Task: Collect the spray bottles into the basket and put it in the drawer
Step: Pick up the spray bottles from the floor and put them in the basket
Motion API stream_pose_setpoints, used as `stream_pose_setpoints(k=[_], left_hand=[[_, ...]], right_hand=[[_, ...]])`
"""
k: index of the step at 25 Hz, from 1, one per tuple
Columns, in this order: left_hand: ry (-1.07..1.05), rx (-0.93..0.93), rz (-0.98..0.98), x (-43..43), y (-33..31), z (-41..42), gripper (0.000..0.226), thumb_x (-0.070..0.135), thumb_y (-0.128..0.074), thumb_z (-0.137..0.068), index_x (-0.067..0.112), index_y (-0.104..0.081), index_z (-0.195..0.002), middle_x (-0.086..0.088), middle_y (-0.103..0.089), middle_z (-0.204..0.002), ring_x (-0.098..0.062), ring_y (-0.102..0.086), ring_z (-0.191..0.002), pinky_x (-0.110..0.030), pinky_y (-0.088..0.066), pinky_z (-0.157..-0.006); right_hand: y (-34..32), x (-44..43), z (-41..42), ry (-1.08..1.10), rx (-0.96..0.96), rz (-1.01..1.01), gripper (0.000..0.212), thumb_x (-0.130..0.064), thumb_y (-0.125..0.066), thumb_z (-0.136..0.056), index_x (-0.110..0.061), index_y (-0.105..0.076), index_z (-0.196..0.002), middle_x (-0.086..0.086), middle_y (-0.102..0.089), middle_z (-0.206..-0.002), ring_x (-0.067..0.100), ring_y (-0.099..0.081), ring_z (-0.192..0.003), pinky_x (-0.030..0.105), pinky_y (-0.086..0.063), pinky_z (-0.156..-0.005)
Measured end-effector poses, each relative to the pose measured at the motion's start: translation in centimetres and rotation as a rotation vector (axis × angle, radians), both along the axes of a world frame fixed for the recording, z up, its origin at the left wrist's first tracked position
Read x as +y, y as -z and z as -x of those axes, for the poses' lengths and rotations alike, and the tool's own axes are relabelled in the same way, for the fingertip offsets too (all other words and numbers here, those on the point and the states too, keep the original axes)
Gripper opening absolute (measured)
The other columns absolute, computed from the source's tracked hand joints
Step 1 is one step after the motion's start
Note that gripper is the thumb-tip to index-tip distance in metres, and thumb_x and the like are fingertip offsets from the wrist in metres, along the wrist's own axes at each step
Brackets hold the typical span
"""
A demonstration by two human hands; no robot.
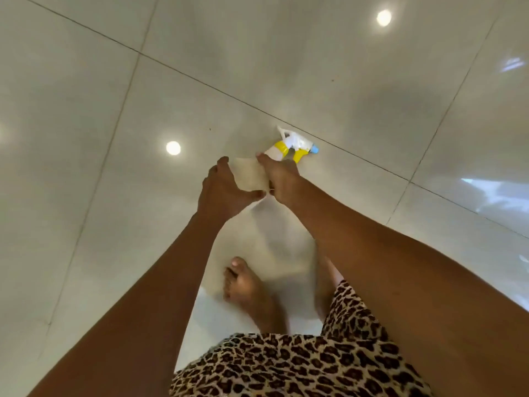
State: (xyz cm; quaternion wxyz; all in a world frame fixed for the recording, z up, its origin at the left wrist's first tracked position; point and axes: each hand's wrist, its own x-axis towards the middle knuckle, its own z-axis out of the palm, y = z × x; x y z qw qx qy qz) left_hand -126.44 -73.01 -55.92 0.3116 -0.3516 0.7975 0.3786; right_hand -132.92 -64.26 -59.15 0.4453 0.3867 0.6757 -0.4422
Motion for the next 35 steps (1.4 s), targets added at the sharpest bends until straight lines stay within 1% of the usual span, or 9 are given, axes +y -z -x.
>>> stream_pose_setpoints(k=[3,9,12,17,20,22,25,28,35], left_hand=[[-0.032,-0.003,-0.019,0.6,1.7,-0.6,0.096,0.038,-0.084,-0.054,0.005,-0.034,-0.129,-0.015,-0.053,-0.126,-0.031,-0.051,-0.117,-0.041,-0.044,-0.097],[-0.118,0.110,0.013,0.9,-5.4,-1.6,0.102,0.041,-0.085,-0.051,0.005,-0.032,-0.130,-0.016,-0.050,-0.126,-0.033,-0.050,-0.116,-0.044,-0.045,-0.095],[-0.152,0.198,0.028,-0.2,-13.4,-1.6,0.106,0.042,-0.084,-0.052,0.008,-0.027,-0.134,-0.016,-0.044,-0.131,-0.033,-0.045,-0.120,-0.042,-0.043,-0.097],[-0.215,0.331,-0.070,-3.1,-28.7,-0.2,0.098,0.042,-0.086,-0.049,0.010,-0.032,-0.125,-0.009,-0.053,-0.121,-0.027,-0.056,-0.108,-0.042,-0.051,-0.086],[-0.255,0.399,-0.063,-4.1,-39.3,-0.5,0.108,0.044,-0.086,-0.048,0.015,-0.025,-0.133,-0.003,-0.051,-0.124,-0.016,-0.053,-0.104,-0.028,-0.045,-0.081],[-0.270,0.459,-0.039,-3.5,-46.1,-1.8,0.118,0.043,-0.087,-0.046,0.015,-0.017,-0.138,-0.005,-0.047,-0.130,-0.017,-0.050,-0.112,-0.026,-0.041,-0.083],[-0.290,0.520,0.047,-1.1,-54.0,-5.8,0.118,0.043,-0.087,-0.046,0.011,-0.021,-0.139,-0.007,-0.044,-0.134,-0.022,-0.047,-0.122,-0.032,-0.044,-0.095],[-0.377,0.603,0.143,2.4,-60.2,-11.5,0.102,0.041,-0.087,-0.048,0.010,-0.034,-0.130,-0.008,-0.048,-0.126,-0.024,-0.052,-0.113,-0.043,-0.048,-0.091],[-0.754,0.742,0.347,12.8,-69.1,-28.1,0.088,0.045,-0.078,-0.061,0.017,-0.034,-0.132,-0.001,-0.048,-0.130,-0.018,-0.047,-0.117,-0.028,-0.043,-0.090]], right_hand=[[1.2,-1.0,-0.1,0.004,0.064,-0.067,0.077,-0.034,-0.065,-0.082,-0.023,-0.022,-0.145,0.010,-0.055,-0.132,0.030,-0.054,-0.119,0.042,-0.044,-0.103],[-6.0,-1.3,0.1,-0.079,0.081,-0.053,0.064,-0.040,-0.069,-0.078,-0.010,-0.045,-0.130,0.010,-0.060,-0.120,0.027,-0.060,-0.110,0.038,-0.050,-0.096],[-14.3,-2.7,1.3,-0.151,0.164,-0.004,0.055,-0.041,-0.069,-0.078,-0.005,-0.055,-0.118,0.012,-0.063,-0.118,0.027,-0.061,-0.106,0.038,-0.051,-0.093],[-31.2,-4.8,2.7,-0.236,0.351,0.111,0.052,-0.039,-0.068,-0.080,-0.007,-0.052,-0.118,0.009,-0.061,-0.118,0.024,-0.059,-0.106,0.031,-0.047,-0.078],[-42.3,-5.4,2.3,-0.315,0.490,0.211,0.051,-0.036,-0.069,-0.080,-0.006,-0.052,-0.117,0.012,-0.062,-0.117,0.025,-0.061,-0.104,0.029,-0.045,-0.075],[-49.1,-5.0,1.1,-0.388,0.565,0.289,0.052,-0.034,-0.071,-0.079,-0.004,-0.052,-0.117,0.014,-0.064,-0.115,0.026,-0.063,-0.102,0.031,-0.048,-0.075],[-57.4,-3.4,-2.4,-0.449,0.637,0.367,0.054,-0.038,-0.073,-0.076,-0.005,-0.052,-0.113,0.012,-0.067,-0.107,0.026,-0.065,-0.097,0.033,-0.052,-0.077],[-64.1,-0.9,-7.4,-0.512,0.693,0.471,0.048,-0.041,-0.074,-0.074,-0.008,-0.056,-0.105,0.004,-0.066,-0.091,0.020,-0.065,-0.087,0.027,-0.048,-0.067],[-75.0,5.1,-22.4,-0.779,0.765,0.676,0.028,-0.033,-0.079,-0.070,-0.014,-0.065,-0.085,-0.008,-0.065,-0.077,0.005,-0.062,-0.071,0.019,-0.046,-0.058]])
